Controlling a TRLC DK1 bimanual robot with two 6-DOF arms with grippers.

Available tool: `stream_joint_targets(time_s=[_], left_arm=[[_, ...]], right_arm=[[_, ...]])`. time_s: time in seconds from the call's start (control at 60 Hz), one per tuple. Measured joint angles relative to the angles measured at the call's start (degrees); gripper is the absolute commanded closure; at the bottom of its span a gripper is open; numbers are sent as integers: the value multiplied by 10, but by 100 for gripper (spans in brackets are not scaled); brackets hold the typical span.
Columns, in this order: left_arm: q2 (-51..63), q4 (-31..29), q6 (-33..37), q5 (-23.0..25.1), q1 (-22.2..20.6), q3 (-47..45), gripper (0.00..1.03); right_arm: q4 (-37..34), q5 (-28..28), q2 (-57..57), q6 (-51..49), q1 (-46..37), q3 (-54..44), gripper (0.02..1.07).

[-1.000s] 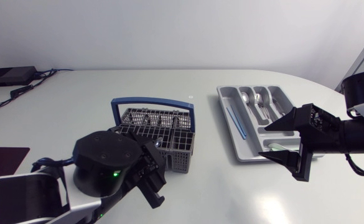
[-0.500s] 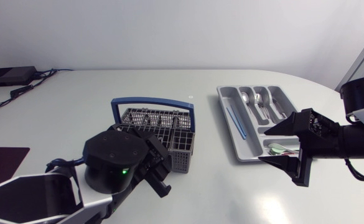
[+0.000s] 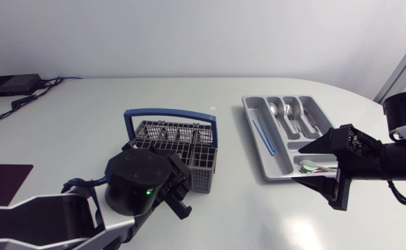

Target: Unload the cutlery basket into the drawer organizer.

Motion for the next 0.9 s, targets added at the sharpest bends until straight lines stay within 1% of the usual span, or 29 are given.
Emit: stream_joint_targets(time_s=[0.15,0.183,0.3,0.35,0.6,0.9], left_arm=[[7,6,0,-2,0,0,59],[8,8,0,-2,1,0,61],[13,13,0,-2,7,0,62],[14,14,0,-2,9,0,64],[14,22,0,-2,24,0,67],[7,28,0,-2,30,0,69]], right_arm=[[0,-2,0,-4,-7,0,17],[0,-3,0,-4,-9,0,17],[2,-7,0,-4,-9,0,17],[10,-8,0,-4,-9,-1,17],[43,-17,3,-4,-11,-12,17],[92,-54,21,-4,-33,-35,17]])
